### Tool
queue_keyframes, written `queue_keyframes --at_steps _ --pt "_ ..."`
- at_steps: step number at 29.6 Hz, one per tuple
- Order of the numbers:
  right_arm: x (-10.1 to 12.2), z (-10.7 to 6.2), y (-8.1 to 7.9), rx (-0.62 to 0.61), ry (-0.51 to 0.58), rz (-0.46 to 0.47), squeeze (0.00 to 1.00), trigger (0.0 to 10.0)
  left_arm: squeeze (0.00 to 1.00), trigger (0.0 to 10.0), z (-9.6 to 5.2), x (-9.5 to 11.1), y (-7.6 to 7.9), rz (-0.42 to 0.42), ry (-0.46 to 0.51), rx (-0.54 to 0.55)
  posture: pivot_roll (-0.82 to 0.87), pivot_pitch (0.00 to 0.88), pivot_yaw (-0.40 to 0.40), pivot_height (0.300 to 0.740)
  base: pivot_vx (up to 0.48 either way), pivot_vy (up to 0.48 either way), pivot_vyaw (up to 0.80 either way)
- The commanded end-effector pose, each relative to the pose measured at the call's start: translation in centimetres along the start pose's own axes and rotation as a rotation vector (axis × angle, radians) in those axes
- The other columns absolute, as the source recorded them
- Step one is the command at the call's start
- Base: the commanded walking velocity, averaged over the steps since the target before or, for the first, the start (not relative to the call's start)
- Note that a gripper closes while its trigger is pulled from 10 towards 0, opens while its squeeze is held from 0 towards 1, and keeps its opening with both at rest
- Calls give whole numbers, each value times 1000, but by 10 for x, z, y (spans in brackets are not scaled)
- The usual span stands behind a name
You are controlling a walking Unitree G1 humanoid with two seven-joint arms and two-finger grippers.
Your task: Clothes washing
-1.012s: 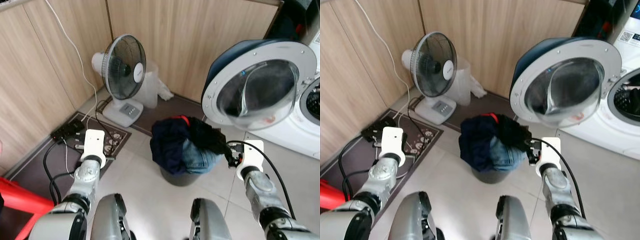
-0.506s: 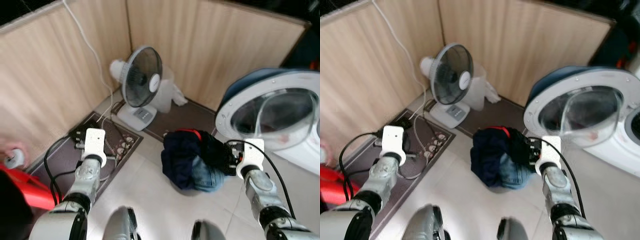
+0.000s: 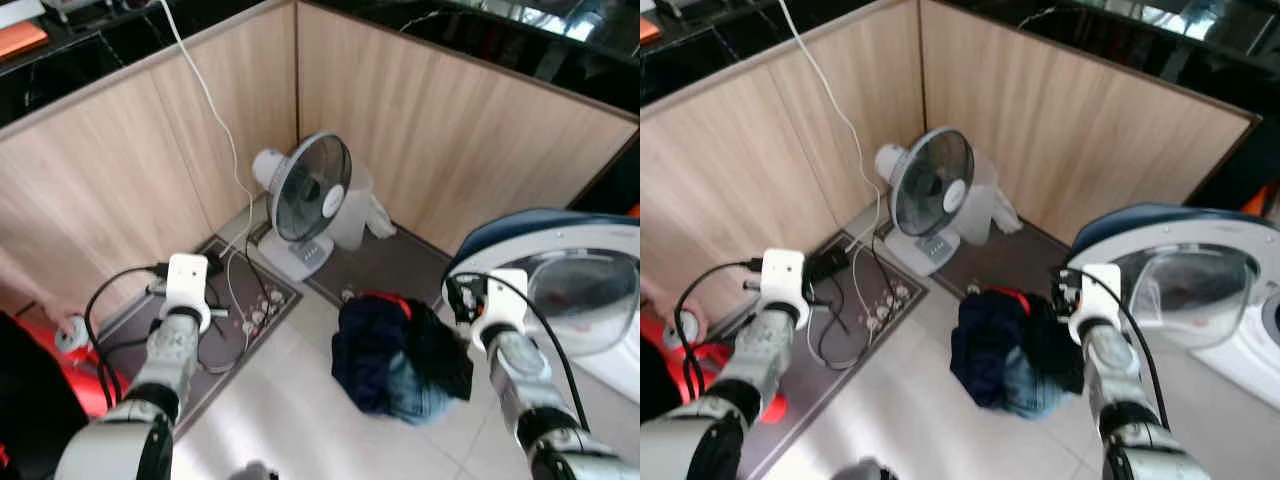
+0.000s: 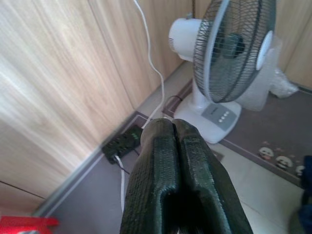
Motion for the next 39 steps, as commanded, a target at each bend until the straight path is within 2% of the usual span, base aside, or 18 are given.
queue_keyframes --at_steps 1,24,39 --pt "-6 -3 2 -10 -14 10 0 10000 0 10000 -3 -9 -2 -5 -37 -3 39 98 -34 740 0 0 0" --pt "-17 -7 5 -34 -33 35 0 10000 0 10000 -4 -10 5 -3 -37 -40 38 49 -19 740 0 0 0" --pt "-24 -11 9 -50 -50 47 0 10000 0 10000 -4 -10 5 -18 -46 -46 43 65 -19 740 0 0 0"
Point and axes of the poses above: a point about 5 cm out from each wrist's last joint towards the gripper, its own z axis pointing out of the wrist towards the gripper, its own x axis along the axis of the wrist's last joint, y = z × x, the point moved 1 cm from there along z, pointing out of the wrist towards the gripper, and after that the axes turned 15 degrees about z, right-handed, at the moved point
